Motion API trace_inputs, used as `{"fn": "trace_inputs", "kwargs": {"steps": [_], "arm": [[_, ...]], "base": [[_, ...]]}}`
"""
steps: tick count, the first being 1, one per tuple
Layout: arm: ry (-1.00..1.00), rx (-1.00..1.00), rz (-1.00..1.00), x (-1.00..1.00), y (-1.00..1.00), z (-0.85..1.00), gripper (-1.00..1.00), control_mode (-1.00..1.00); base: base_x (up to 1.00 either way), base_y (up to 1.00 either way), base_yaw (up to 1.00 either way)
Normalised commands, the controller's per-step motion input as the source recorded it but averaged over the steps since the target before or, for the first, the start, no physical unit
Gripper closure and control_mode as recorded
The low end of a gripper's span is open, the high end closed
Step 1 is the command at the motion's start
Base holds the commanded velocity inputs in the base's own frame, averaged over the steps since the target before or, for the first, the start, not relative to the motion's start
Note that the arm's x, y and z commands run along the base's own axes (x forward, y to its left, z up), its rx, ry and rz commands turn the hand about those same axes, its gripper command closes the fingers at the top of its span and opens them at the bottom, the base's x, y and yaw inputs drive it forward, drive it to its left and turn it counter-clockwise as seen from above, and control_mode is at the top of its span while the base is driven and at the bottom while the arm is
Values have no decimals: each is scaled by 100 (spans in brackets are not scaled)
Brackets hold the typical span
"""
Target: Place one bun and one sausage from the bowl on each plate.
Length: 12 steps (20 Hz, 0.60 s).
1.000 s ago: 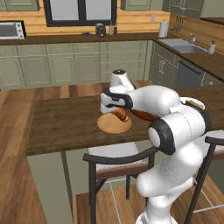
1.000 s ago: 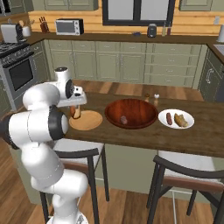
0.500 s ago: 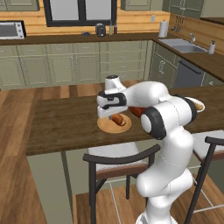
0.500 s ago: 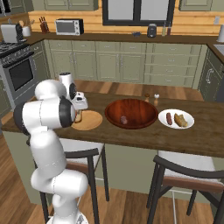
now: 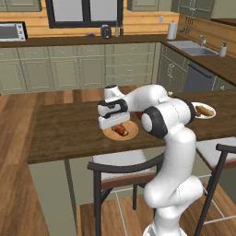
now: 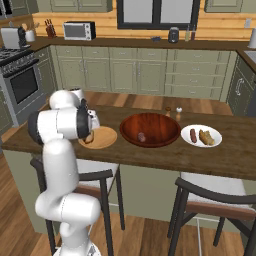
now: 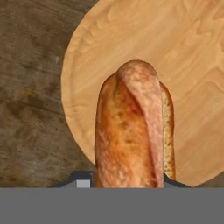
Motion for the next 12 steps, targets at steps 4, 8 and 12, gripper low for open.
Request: {"fn": "trace_inputs", "kwargs": {"steps": [4, 8, 12], "arm": [[2, -3, 0, 17, 0, -35, 100, -100], [5, 0, 0, 37, 0, -26, 100, -100], [4, 0, 0, 41, 0, -10, 100, -100]], "base": [[0, 0, 0], [0, 0, 0], [0, 0, 0]]}}
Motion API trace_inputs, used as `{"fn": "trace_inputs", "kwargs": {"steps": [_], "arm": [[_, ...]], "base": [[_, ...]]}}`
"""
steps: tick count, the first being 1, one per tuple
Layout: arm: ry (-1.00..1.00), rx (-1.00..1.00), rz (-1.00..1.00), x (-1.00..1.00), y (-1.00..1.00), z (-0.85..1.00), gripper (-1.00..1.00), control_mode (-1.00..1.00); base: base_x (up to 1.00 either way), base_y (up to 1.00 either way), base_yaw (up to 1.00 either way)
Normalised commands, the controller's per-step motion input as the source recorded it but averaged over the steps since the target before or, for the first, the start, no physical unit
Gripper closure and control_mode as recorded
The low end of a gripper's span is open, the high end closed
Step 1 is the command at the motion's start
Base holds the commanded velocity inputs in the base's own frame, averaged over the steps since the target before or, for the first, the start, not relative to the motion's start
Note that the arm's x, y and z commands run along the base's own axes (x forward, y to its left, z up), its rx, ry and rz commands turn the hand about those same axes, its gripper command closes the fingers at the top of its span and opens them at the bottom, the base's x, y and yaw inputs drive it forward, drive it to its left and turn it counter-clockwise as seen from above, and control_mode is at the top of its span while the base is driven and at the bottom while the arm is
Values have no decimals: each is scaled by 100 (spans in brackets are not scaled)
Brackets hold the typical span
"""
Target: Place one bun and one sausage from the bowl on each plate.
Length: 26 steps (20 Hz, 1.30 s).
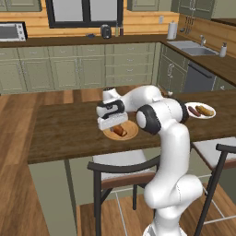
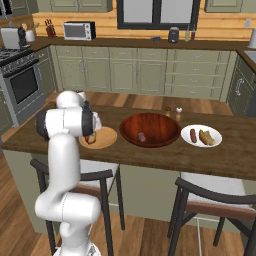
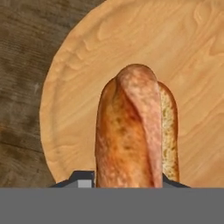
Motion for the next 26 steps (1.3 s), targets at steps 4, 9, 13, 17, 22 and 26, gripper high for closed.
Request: {"fn": "trace_inputs", "kwargs": {"steps": [4, 9, 13, 17, 22, 26], "arm": [[5, 0, 0, 17, 4, -15, -100, -100], [1, 0, 0, -8, 0, 3, -100, -100], [0, 1, -4, -34, -11, 21, -100, -100], [0, 8, -7, -37, -50, 34, -100, -100], [-2, 3, -9, -30, -61, 48, -100, -100], [-3, 0, -3, -29, -76, 42, -100, -100]], "base": [[0, 0, 0], [0, 0, 0], [0, 0, 0], [0, 0, 0], [0, 0, 0], [0, 0, 0]]}}
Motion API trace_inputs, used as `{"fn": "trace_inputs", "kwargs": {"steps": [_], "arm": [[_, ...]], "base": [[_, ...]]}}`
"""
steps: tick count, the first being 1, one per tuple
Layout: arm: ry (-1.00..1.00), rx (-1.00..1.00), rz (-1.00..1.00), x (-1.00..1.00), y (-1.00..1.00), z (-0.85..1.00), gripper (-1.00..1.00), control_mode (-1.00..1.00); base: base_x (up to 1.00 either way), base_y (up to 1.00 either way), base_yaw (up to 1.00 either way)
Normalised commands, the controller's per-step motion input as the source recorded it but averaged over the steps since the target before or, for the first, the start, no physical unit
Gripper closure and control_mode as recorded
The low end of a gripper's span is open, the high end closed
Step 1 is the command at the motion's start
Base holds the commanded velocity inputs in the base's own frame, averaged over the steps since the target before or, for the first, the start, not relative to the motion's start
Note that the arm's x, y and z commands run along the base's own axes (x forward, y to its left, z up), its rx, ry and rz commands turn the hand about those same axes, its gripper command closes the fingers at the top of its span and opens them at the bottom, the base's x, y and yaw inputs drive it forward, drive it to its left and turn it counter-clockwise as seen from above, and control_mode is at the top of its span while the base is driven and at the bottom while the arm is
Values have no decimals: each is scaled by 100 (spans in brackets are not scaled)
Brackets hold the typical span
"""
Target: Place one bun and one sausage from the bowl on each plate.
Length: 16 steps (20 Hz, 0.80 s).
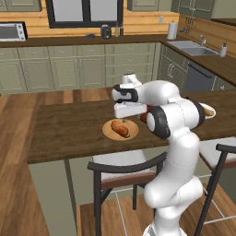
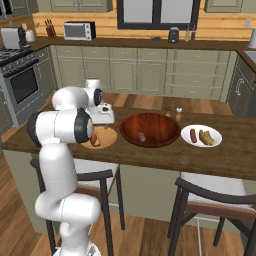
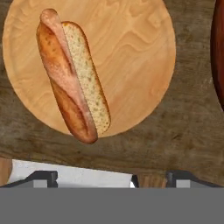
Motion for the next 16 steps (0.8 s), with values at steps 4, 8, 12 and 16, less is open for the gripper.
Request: {"fn": "trace_inputs", "kwargs": {"steps": [4, 8, 12, 16], "arm": [[0, 0, 0, -43, -88, 11, -100, -100], [-5, 2, 0, -15, -100, 3, -100, -100], [0, 9, 0, 0, -92, 23, -100, -100], [8, 6, 0, 21, -68, 0, -100, -100]], "base": [[0, 0, 0], [0, 0, 0], [0, 0, 0], [0, 0, 0]]}}
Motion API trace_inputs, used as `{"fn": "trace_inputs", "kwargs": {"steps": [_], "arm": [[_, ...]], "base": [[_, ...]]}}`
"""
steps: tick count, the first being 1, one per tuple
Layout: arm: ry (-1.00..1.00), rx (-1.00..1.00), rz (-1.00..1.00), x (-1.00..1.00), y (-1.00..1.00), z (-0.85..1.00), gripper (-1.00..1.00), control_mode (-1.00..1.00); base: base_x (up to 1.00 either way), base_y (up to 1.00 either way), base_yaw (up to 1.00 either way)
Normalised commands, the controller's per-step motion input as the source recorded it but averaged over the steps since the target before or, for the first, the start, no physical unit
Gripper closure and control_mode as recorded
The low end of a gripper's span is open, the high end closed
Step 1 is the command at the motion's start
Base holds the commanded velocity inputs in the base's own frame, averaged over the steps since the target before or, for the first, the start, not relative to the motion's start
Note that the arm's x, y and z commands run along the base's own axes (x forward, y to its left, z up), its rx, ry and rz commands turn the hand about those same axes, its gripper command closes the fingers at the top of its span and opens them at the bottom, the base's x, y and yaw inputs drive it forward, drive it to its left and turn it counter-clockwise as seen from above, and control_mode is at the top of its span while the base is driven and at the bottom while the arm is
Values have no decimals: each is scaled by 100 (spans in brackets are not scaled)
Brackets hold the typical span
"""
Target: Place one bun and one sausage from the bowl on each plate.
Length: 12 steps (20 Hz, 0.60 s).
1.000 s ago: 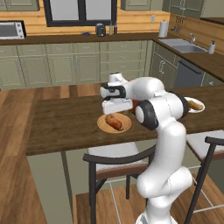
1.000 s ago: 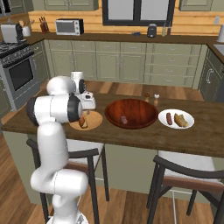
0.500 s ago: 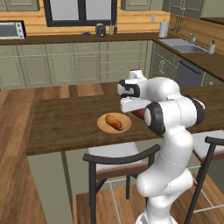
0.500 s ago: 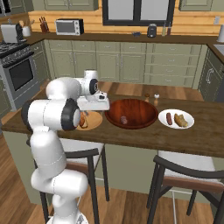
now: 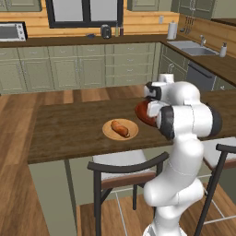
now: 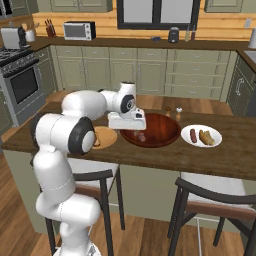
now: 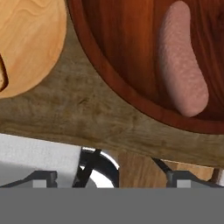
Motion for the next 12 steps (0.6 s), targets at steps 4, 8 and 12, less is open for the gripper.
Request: {"fn": "trace_inputs", "kwargs": {"steps": [4, 8, 12], "arm": [[4, 0, 0, 47, -50, -3, -100, -100], [2, 0, 1, 47, -36, -16, -100, -100], [-14, 0, 0, 16, 0, -51, -100, -100]], "base": [[0, 0, 0], [0, 0, 0], [0, 0, 0]]}}
